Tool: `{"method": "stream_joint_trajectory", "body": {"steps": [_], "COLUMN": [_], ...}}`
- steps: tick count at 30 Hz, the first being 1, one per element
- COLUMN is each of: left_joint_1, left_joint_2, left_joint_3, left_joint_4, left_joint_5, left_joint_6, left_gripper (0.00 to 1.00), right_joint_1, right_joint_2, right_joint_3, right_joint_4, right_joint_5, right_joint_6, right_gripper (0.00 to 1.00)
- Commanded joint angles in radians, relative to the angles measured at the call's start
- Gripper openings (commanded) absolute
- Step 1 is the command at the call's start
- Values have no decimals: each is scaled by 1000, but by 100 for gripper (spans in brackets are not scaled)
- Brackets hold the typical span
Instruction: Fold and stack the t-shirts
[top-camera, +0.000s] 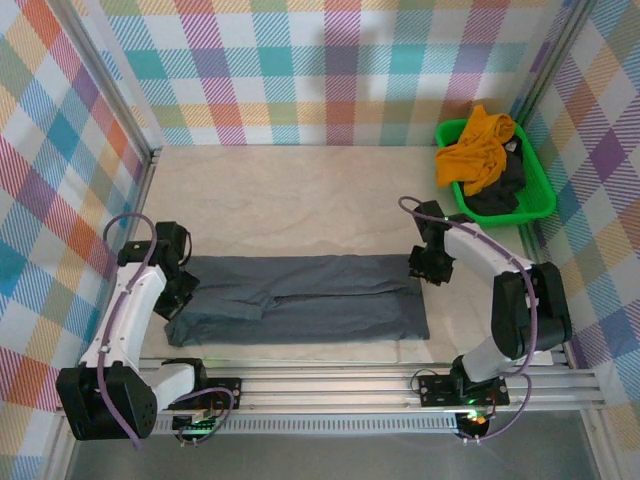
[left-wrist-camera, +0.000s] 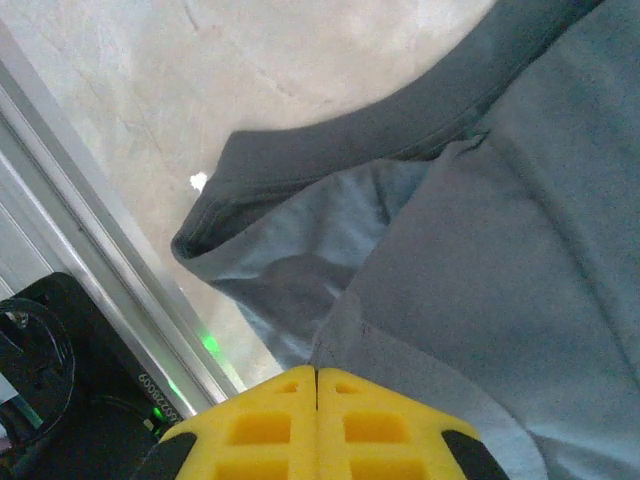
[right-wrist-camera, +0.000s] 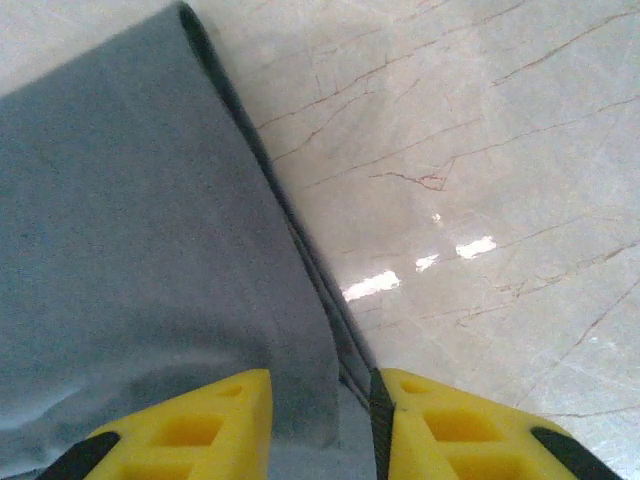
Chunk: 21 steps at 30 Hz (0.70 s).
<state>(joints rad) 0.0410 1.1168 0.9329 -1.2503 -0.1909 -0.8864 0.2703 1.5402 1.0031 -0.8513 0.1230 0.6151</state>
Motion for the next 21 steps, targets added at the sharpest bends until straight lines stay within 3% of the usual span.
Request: {"method": "stream_joint_trajectory", "body": {"steps": [1, 4, 11, 19, 21], "left_joint_1": [14, 14, 14, 14, 14], "left_joint_2": [-9, -5, 30, 65, 73], "left_joint_3": [-34, -49, -71, -95, -93], "left_joint_4": [10, 20, 52, 99, 116], "left_joint_5": [21, 17, -3, 11, 33], "left_joint_6": [-16, -17, -12, -12, -14], "left_gripper": [0, 0, 0, 0, 12], "right_joint_1": [6, 10, 31, 22, 12], "right_joint_2": [-22, 5, 72, 140, 148], "right_joint_3": [43, 70, 85, -31, -43], "right_joint_4": [-20, -3, 27, 59, 63], "right_joint_5": [-9, -43, -108, -133, -125], "right_joint_6": [26, 29, 35, 88, 80], "right_gripper": [34, 31, 13, 1, 1]}}
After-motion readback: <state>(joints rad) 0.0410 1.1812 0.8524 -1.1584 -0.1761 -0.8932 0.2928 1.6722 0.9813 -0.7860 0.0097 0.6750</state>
